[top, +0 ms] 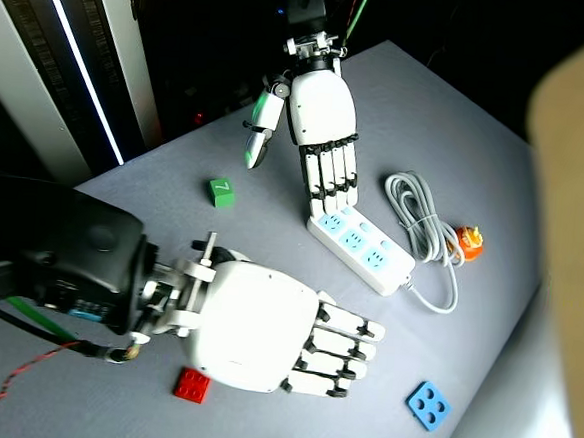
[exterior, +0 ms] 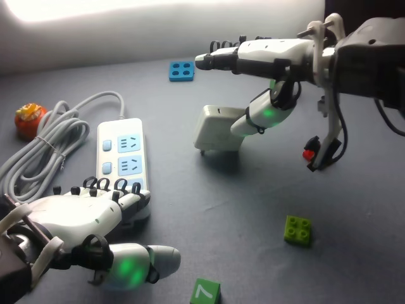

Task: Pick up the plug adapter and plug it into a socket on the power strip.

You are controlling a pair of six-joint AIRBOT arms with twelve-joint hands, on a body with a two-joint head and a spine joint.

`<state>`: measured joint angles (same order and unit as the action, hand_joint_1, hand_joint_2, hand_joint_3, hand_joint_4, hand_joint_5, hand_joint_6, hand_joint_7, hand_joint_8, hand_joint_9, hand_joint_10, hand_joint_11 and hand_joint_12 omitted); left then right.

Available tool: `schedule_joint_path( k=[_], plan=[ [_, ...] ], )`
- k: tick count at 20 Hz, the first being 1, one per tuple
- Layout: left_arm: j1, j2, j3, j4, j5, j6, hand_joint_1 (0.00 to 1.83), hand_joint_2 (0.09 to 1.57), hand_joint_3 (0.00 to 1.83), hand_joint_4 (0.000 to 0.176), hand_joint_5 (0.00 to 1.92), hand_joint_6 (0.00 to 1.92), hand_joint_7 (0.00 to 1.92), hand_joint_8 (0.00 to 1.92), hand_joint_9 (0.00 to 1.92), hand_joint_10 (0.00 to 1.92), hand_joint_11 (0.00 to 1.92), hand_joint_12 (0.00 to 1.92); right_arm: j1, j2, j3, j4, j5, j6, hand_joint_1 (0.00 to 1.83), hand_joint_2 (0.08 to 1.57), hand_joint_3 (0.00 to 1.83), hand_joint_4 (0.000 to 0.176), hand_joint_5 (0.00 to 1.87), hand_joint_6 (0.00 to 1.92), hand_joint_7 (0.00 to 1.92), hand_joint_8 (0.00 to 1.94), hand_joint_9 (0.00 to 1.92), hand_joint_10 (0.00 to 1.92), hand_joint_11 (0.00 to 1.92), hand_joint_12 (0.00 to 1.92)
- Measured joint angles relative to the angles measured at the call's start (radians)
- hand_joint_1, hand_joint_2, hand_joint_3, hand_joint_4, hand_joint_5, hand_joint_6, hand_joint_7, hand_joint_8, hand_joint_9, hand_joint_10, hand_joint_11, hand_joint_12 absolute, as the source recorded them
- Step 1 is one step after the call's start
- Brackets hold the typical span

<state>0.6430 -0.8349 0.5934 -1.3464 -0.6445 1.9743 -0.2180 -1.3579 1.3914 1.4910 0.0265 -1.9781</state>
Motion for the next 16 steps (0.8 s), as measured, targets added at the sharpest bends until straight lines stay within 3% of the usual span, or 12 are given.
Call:
schedule_joint_path(
  k=[6, 16],
  plan=[
    [0.0, -0.008, 0.003, 0.0, -0.023, 0.001, 0.0, 1.17, 0.0, 0.0, 0.0, 0.0, 0.0, 0.0, 0.0, 0.0, 0.0, 0.0, -0.02, -0.049, 0.045, 0.01, -0.01, -0.02, 1.32, 0.98, 0.0, 0.0, 0.1, 0.0, 0.1, 0.0, 0.1, 0.0, 0.0, 0.58],
    [0.01, -0.023, 0.011, -0.008, -0.03, 0.004, 0.0, 1.17, 0.0, 0.0, 0.0, 0.0, 0.0, 0.0, 0.0, 0.0, 0.0, 0.0, -0.047, -0.093, 0.101, 0.024, -0.012, -0.019, 1.37, 1.01, 0.01, 0.0, 0.12, 0.0, 0.12, 0.0, 0.11, 0.0, 0.0, 0.56]
  ],
)
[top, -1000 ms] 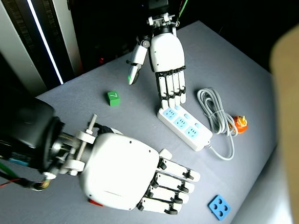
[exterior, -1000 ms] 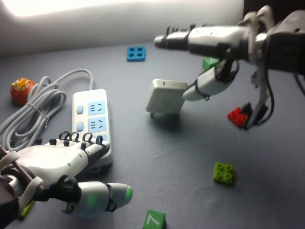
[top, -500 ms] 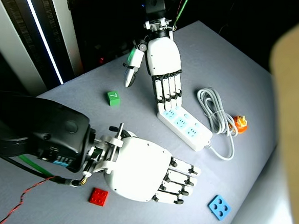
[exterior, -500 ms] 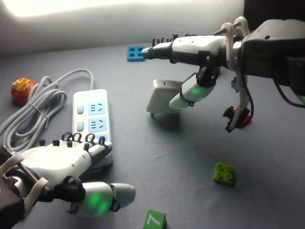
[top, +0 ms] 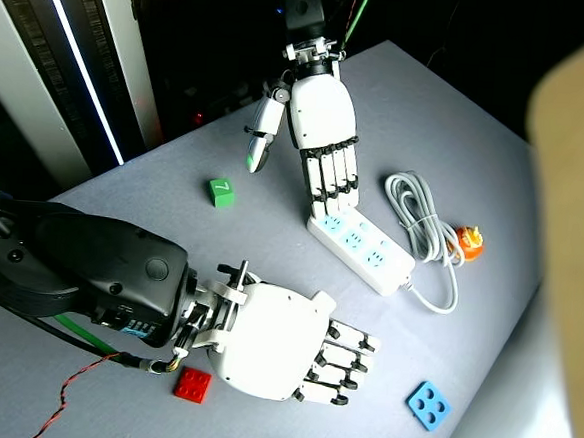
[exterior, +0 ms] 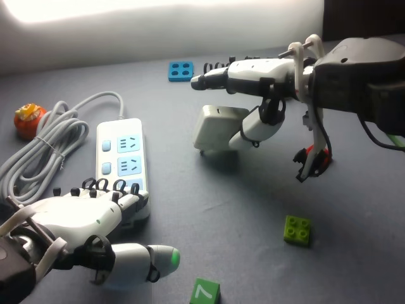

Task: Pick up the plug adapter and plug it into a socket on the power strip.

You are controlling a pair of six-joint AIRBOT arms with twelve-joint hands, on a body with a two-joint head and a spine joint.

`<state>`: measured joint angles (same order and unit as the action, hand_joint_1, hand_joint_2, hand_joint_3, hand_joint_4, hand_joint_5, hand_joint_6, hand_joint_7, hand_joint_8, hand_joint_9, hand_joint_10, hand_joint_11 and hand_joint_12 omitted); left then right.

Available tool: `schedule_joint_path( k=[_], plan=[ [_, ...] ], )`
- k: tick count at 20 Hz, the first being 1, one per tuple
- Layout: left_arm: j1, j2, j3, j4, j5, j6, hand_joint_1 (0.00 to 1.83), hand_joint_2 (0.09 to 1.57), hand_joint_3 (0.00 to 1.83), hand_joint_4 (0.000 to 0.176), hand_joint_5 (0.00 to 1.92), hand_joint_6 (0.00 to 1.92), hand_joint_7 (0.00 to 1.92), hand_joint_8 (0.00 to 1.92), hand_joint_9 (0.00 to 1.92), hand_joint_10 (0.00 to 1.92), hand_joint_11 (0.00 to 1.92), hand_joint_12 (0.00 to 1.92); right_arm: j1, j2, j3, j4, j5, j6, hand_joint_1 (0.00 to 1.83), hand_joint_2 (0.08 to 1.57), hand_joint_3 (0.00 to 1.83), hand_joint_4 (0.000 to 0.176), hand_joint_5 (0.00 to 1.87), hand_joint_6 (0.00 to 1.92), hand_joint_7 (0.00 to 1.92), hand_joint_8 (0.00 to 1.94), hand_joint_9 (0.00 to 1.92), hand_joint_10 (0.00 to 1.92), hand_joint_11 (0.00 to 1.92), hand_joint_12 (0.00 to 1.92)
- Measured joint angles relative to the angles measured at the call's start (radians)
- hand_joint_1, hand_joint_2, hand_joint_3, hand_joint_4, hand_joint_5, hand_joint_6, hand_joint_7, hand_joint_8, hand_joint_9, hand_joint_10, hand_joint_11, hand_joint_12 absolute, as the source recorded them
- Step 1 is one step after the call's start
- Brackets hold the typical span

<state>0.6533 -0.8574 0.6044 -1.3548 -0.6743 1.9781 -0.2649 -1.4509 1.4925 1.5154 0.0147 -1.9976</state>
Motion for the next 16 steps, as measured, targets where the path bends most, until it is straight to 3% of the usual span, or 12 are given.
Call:
schedule_joint_path(
  k=[16],
  plan=[
    [0.011, -0.029, 0.016, 0.01, -0.023, 0.0, 0.0, 1.18, 0.0, 0.0, 0.0, 0.0, 0.0, 0.0, 0.0, 0.0, 0.0, 0.0, -0.023, -0.041, 0.035, 0.001, 0.002, 0.006, 1.39, 1.05, 0.0, 0.0, 0.12, 0.0, 0.13, 0.0, 0.13, 0.0, 0.0, 0.62]
  ],
)
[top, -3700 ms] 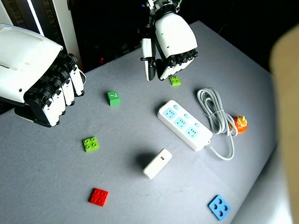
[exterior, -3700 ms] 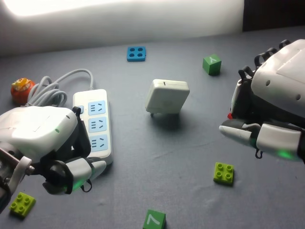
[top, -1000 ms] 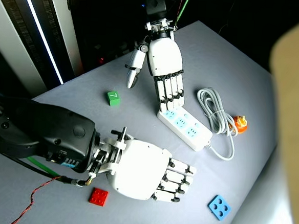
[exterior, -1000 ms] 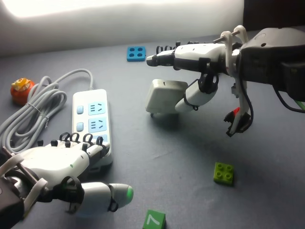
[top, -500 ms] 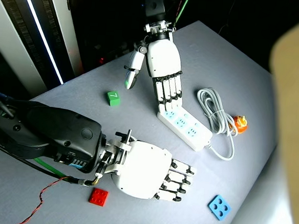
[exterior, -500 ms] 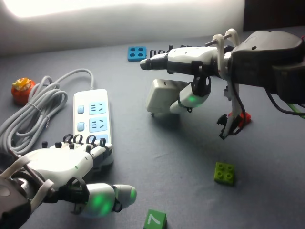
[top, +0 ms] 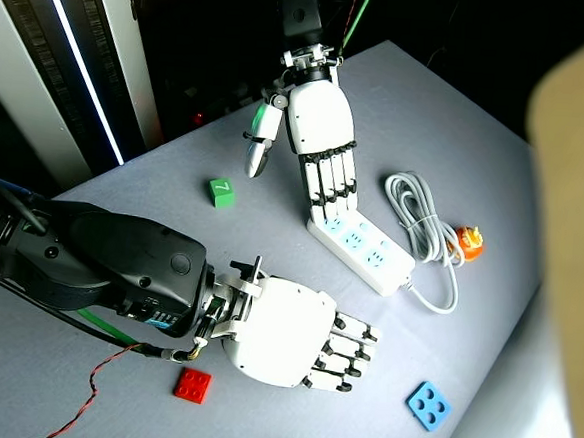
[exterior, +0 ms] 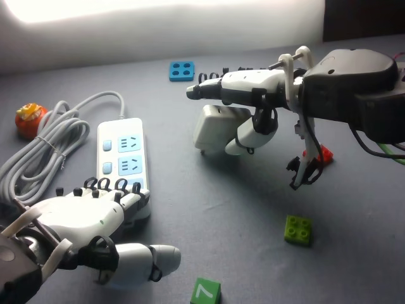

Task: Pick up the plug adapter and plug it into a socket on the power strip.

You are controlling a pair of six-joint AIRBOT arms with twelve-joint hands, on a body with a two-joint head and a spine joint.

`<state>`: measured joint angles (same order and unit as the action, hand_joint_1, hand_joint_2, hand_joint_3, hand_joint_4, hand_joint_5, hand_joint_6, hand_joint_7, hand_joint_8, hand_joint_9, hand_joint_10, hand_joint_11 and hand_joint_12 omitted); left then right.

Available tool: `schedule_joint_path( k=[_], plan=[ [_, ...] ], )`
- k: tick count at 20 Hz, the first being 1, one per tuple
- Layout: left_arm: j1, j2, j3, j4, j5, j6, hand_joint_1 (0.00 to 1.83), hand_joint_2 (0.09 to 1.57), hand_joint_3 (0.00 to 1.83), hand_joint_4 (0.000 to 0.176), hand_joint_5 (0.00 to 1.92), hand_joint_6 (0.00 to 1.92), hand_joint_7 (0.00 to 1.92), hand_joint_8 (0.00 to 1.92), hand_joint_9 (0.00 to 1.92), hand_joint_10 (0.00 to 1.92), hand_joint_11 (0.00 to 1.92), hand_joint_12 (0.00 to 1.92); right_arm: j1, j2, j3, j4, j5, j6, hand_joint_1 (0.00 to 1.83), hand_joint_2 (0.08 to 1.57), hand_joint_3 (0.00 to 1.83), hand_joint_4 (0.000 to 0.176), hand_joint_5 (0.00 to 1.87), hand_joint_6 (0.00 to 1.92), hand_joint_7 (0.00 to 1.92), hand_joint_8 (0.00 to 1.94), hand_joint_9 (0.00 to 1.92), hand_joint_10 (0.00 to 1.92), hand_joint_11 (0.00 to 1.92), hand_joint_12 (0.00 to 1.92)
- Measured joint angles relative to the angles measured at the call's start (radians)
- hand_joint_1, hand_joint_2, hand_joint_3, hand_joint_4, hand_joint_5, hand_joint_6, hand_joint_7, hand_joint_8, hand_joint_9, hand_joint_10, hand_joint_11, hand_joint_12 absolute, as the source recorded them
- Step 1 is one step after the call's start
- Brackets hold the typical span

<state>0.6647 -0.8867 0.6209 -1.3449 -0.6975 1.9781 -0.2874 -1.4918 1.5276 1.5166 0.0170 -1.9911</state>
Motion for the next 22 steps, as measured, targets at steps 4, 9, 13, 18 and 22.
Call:
schedule_joint_path(
  k=[4, 9, 13, 18, 22],
  plan=[
    [0.0, 0.0, 0.0, 0.0, 0.001, -0.004, 0.0, 1.18, 0.0, 0.0, 0.0, 0.0, 0.0, 0.0, 0.0, 0.0, 0.0, 0.0, 0.0, -0.002, 0.008, 0.0, 0.005, 0.0, 1.37, 1.05, 0.0, 0.0, 0.15, 0.0, 0.15, 0.0, 0.16, 0.01, 0.0, 0.69],
    [0.0, 0.0, 0.0, 0.0, 0.002, -0.004, 0.0, 1.18, 0.0, 0.0, 0.0, 0.0, 0.0, 0.0, 0.0, 0.0, 0.0, 0.0, -0.004, -0.011, 0.008, 0.002, -0.001, 0.001, 1.4, 1.04, 0.0, 0.0, 0.18, 0.01, 0.18, 0.01, 0.2, 0.01, 0.0, 0.75],
    [-0.001, 0.0, 0.0, 0.0, 0.002, -0.006, 0.0, 1.19, 0.0, 0.0, 0.0, 0.0, 0.0, 0.0, 0.0, 0.0, 0.0, 0.0, -0.004, -0.011, 0.008, 0.002, 0.003, 0.001, 1.35, 1.04, 0.0, 0.0, 0.2, 0.01, 0.2, 0.01, 0.21, 0.01, 0.0, 0.8],
    [-0.003, 0.0, 0.0, -0.002, 0.002, -0.007, 0.0, 1.18, 0.0, 0.0, 0.0, 0.0, 0.0, 0.0, 0.0, 0.0, 0.0, 0.0, -0.004, -0.011, 0.008, 0.003, 0.005, 0.001, 1.27, 1.03, 0.0, 0.0, 0.35, 0.01, 0.39, 0.01, 0.4, 0.03, 0.0, 1.04],
    [-0.003, 0.0, 0.0, -0.002, 0.002, -0.007, 0.0, 1.17, 0.0, 0.0, 0.0, 0.0, 0.0, 0.0, 0.0, 0.0, 0.0, 0.0, -0.004, -0.011, 0.008, 0.003, 0.008, 0.001, 1.27, 1.06, 0.01, 0.0, 0.53, 0.01, 0.62, 0.01, 0.6, 0.03, 0.11, 1.05]
  ],
)
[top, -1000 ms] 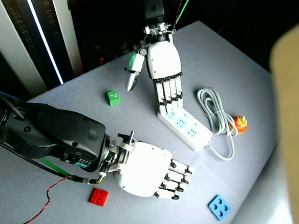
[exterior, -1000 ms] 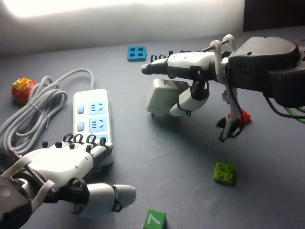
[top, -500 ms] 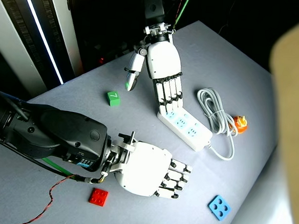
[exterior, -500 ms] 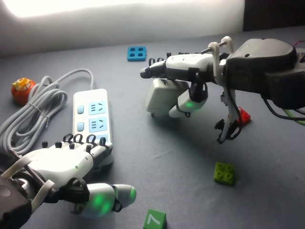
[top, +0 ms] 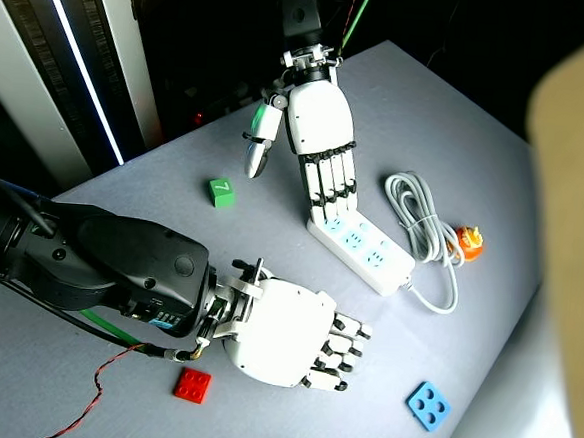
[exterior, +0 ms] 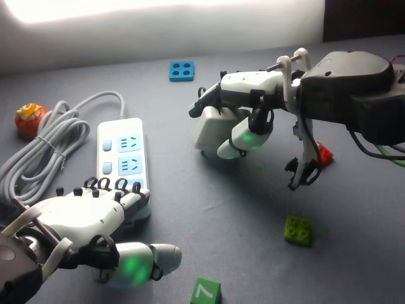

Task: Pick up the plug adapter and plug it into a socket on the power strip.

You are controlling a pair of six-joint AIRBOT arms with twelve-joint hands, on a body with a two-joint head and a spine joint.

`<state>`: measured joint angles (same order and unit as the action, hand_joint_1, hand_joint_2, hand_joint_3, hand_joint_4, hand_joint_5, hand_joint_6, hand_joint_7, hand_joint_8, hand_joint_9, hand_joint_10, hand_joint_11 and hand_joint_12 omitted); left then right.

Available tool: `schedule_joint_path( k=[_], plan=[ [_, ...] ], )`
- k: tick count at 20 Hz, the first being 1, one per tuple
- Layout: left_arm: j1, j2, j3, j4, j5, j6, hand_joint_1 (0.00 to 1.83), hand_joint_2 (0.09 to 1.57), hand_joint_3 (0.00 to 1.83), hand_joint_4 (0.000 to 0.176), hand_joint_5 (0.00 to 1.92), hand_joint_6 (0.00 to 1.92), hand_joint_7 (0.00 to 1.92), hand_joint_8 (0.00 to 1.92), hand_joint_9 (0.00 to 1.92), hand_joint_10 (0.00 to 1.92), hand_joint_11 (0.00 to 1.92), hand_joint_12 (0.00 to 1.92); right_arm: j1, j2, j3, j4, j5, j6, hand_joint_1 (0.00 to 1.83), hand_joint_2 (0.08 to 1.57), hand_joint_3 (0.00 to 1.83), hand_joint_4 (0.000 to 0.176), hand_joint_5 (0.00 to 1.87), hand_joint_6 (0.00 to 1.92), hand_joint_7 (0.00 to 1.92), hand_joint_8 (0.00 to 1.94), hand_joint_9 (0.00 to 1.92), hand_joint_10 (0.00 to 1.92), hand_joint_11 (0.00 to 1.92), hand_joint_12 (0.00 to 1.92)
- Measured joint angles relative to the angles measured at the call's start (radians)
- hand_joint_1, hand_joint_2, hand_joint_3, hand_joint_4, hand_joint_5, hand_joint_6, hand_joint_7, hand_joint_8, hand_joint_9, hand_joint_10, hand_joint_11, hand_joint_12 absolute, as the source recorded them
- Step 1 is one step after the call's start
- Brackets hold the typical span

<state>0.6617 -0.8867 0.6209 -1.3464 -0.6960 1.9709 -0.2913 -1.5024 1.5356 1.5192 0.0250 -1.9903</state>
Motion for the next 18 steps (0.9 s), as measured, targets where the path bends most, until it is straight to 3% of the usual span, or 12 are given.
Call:
schedule_joint_path(
  k=[6, 8, 9, 10, 11, 18],
  plan=[
    [0.0, 0.0, 0.0, 0.0, 0.0, 0.0, 0.0, 1.17, 0.0, 0.0, 0.0, 0.0, 0.0, 0.0, 0.0, 0.0, 0.0, 0.0, -0.007, 0.0, 0.0, 0.0, 0.003, -0.001, 1.22, 1.1, 0.01, 0.0, 0.72, 0.01, 0.8, 0.01, 0.78, 0.03, 0.27, 1.06],
    [0.0, 0.0, 0.0, 0.0, 0.0, 0.0, 0.0, 1.17, 0.0, 0.0, 0.0, 0.0, 0.0, 0.0, 0.0, 0.0, 0.0, 0.0, -0.014, 0.0, 0.0, 0.0, 0.003, -0.002, 1.2, 1.11, 0.0, 0.0, 0.81, 0.01, 0.9, 0.01, 0.89, 0.04, 0.42, 1.02],
    [0.0, 0.0, 0.0, 0.0, 0.0, 0.0, 0.0, 1.17, 0.0, 0.0, 0.0, 0.0, 0.0, 0.0, 0.0, 0.0, 0.0, 0.0, -0.014, 0.0, 0.0, 0.0, 0.005, -0.005, 1.22, 1.13, 0.0, 0.0, 0.83, 0.91, 1.04, 0.71, 1.0, 0.04, 0.55, 1.0],
    [0.0, 0.0, 0.0, 0.0, 0.0, 0.0, 0.0, 1.18, 0.0, 0.0, 0.0, 0.0, 0.0, 0.0, 0.0, 0.0, 0.0, 0.0, -0.014, 0.0, 0.0, 0.0, 0.008, -0.008, 1.21, 1.15, 0.0, 0.0, 0.79, 1.15, 1.02, 0.95, 1.05, 0.04, 0.6, 0.99],
    [0.0, 0.0, 0.0, 0.0, 0.0, 0.0, 0.0, 1.17, 0.0, 0.0, 0.0, 0.0, 0.0, 0.0, 0.0, 0.0, 0.0, 0.0, -0.014, 0.0, 0.0, 0.0, 0.009, -0.008, 1.21, 1.16, 0.0, 0.0, 0.79, 1.19, 1.0, 1.03, 1.1, 0.05, 0.65, 1.0],
    [0.0, 0.0, -0.003, 0.0, -0.001, 0.0, 0.0, 1.18, 0.0, 0.0, 0.0, 0.0, 0.01, 0.0, 0.0, 0.0, 0.0, 0.0, -0.014, 0.0, 0.0, 0.0, 0.012, -0.013, 1.23, 1.1, 0.0, 0.0, 0.92, 1.0, 1.11, 0.86, 1.27, 0.05, 0.78, 0.97]
  ],
)
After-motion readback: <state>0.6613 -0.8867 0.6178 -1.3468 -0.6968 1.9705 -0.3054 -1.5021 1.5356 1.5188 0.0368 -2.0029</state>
